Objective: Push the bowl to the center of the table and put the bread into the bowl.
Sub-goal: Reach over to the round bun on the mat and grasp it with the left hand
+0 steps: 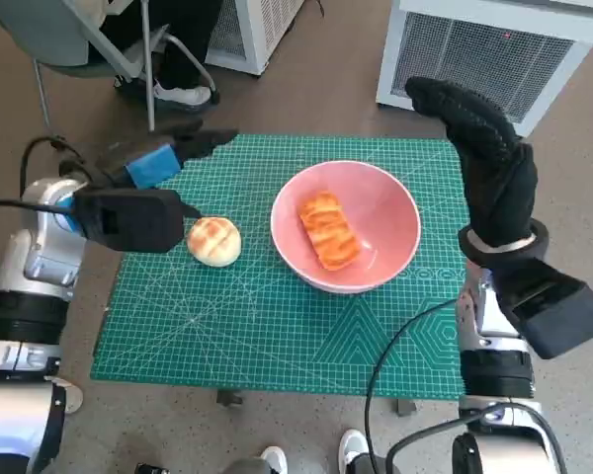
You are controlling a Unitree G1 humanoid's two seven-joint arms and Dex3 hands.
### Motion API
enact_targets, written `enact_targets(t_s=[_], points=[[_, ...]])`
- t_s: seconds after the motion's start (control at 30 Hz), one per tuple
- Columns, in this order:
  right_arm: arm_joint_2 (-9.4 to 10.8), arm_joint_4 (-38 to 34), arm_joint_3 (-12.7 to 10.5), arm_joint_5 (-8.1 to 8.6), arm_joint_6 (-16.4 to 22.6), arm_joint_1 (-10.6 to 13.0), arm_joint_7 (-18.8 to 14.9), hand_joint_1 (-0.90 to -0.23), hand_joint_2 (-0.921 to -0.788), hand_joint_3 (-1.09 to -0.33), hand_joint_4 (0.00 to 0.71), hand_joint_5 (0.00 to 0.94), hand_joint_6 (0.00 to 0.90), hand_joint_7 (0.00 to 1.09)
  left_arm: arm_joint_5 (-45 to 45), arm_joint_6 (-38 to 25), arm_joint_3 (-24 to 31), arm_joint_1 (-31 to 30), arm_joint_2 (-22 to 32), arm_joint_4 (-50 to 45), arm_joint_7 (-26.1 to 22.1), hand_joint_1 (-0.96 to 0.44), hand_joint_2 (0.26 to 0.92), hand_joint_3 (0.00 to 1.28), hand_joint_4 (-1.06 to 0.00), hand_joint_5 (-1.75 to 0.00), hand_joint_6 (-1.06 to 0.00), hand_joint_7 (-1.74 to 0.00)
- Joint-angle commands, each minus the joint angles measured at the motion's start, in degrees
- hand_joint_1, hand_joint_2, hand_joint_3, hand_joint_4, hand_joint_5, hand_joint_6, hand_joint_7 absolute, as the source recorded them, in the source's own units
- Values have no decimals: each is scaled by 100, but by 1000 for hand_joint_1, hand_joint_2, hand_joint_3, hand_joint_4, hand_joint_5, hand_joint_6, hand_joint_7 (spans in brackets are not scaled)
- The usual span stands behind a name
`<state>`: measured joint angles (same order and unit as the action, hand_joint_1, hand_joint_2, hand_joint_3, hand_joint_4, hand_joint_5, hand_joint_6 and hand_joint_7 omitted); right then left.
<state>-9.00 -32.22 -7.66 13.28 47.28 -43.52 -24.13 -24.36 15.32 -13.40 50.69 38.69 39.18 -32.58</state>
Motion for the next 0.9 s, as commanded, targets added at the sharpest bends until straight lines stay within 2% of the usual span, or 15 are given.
enact_targets(t_s=[0.03, 0.33, 0.7, 0.9], points=[[-77, -113, 13, 30, 9, 1, -116, -546, -921, -833, 3, 450, -1, 491, -119, -178, -101, -17, -46, 231, 75, -225, 802, 3, -153, -20, -315, -57], [-93, -130, 6, 70, 11, -15, -198, -547, -921, -833, 4, 447, -1, 486, -354, -403, -421, 207, -328, 983, 135, -207, 805, 7, -185, -20, -332, -61], [-109, -26, 21, 27, -13, 22, -164, -541, -921, -843, 2, 447, -1, 485, -612, -803, -810, 428, -747, 1749, 111, -232, 803, 3, -194, -8, -342, -61], [-100, -16, 31, 49, -45, 15, -168, -543, -921, -848, -1, 450, -1, 484, -730, -770, -988, 526, -964, 2206, 274, -248, 804, 3, -210, -11, -370, -74]])
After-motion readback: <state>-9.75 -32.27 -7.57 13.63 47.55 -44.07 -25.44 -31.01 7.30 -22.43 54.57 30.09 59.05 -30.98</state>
